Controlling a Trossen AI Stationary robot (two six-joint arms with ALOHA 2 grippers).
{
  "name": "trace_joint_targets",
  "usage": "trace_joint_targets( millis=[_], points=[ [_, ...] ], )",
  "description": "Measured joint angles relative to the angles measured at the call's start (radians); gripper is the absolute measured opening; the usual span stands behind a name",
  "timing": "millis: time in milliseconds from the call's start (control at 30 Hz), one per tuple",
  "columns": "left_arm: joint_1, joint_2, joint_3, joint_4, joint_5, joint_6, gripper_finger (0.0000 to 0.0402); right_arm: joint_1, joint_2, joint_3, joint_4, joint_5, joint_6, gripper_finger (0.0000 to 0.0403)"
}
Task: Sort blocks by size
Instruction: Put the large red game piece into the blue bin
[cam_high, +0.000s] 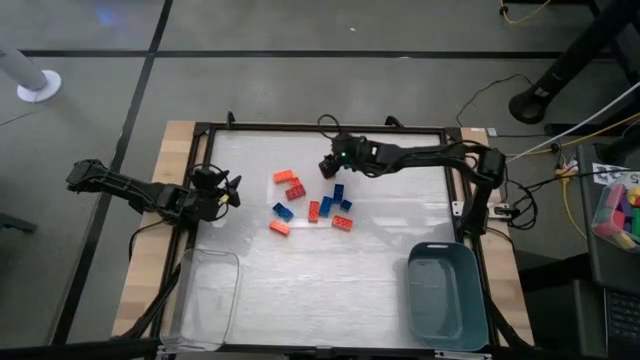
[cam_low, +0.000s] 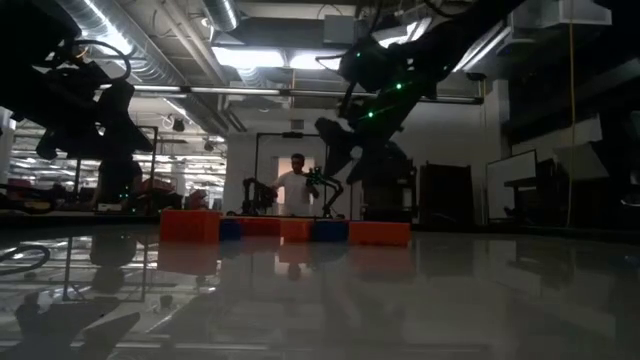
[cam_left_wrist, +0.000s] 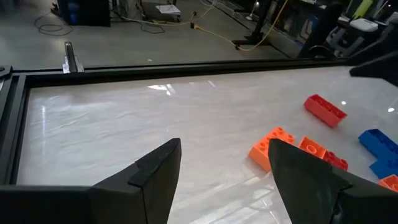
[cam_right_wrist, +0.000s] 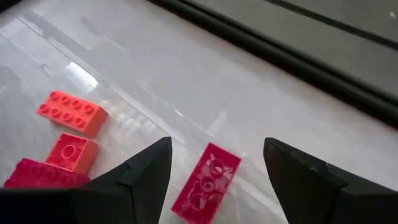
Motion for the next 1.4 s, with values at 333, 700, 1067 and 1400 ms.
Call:
trace_joint_targets(
  millis=[333,700,1067,1400],
  points=[
    [0.000,0.000,0.000,0.000,0.000,-0.001,0.0230,0.001,0.095,0.000,0.021,0.008,0.032,0.0253],
    [0.000,0.000,0.000,0.001,0.000,-0.004,0.0230,0.001,0.167,0.000,0.071,-0.002,0.058,0.0253],
    [0.000,0.000,0.000,0.000,0.000,-0.005,0.0230,0.000,0.201,0.000,0.071,-0.014,0.055,0.0185],
    [0.000,0.000,-0.006,0.012,0.000,-0.041,0.0230,-0.002,0.175,0.014,0.033,-0.163,-0.082,0.0136]
  ],
)
